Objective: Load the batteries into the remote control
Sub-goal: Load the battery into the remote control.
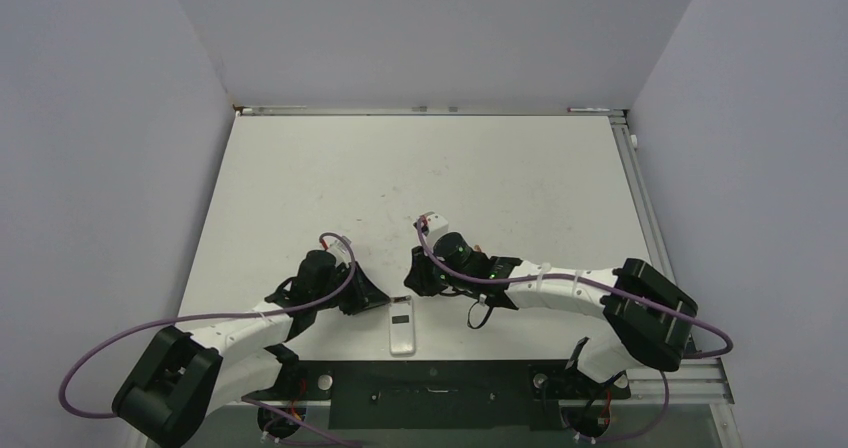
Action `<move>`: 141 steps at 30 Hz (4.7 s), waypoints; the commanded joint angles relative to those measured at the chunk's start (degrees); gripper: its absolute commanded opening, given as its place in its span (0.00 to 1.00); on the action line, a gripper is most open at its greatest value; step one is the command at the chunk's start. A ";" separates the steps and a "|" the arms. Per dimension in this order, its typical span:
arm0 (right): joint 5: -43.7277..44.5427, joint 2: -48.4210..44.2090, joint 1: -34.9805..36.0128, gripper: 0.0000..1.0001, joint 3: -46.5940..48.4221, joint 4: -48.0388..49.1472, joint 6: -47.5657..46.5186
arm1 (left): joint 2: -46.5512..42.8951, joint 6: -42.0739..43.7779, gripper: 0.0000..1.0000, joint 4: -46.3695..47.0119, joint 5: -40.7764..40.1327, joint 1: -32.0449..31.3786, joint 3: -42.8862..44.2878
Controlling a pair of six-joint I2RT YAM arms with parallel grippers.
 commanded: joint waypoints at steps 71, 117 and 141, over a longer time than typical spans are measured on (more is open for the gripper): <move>-5.52 12.91 2.21 0.09 7.70 -3.76 0.43 | 7.19 1.42 0.11 6.80 2.10 0.40 2.43; 7.66 23.05 11.34 0.09 20.96 -27.10 -3.77 | 6.15 2.24 0.10 6.16 3.10 1.81 2.67; 20.30 10.80 11.37 0.19 22.28 -29.95 -0.82 | 5.81 6.43 0.17 -0.02 3.23 2.25 5.37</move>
